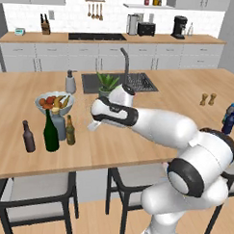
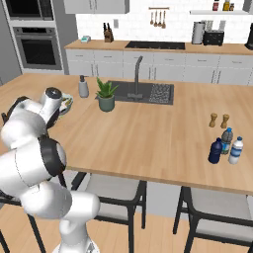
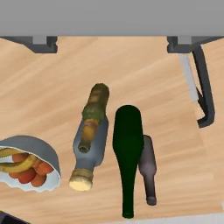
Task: Move the plastic bottles in the middle to the plastics group, and the glass bottles in the middle to the glass group.
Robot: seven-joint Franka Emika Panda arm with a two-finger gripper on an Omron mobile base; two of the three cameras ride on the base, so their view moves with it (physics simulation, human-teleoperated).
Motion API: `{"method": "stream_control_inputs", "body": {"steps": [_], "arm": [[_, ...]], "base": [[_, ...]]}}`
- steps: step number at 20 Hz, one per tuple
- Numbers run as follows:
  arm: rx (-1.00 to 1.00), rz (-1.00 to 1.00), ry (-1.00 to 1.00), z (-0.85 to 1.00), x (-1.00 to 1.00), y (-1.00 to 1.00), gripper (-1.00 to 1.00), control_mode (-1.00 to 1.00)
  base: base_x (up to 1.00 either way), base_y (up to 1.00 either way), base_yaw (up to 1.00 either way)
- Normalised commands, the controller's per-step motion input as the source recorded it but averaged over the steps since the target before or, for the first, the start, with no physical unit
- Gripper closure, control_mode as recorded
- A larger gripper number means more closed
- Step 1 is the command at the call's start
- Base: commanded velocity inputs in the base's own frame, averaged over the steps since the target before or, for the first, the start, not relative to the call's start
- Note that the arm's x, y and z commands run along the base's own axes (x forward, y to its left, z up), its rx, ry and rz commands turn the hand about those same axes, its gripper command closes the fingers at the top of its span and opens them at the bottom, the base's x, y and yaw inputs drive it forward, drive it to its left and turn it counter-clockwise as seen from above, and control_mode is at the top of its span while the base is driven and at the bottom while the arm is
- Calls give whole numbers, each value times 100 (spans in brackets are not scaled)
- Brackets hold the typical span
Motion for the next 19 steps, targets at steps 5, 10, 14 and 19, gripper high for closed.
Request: {"method": "stream_control_inputs", "body": {"steps": [5,10,14,19], "arm": [[3,-23,6,59,-36,-48,-100,-100],[0,-27,16,100,-9,-56,-100,-100],[0,-31,22,100,-6,-62,-100,-100],[2,-29,0,9,-48,-80,-100,-100]], "base": [[0,0,0],[0,0,0],[0,0,0],[0,0,0]]}}
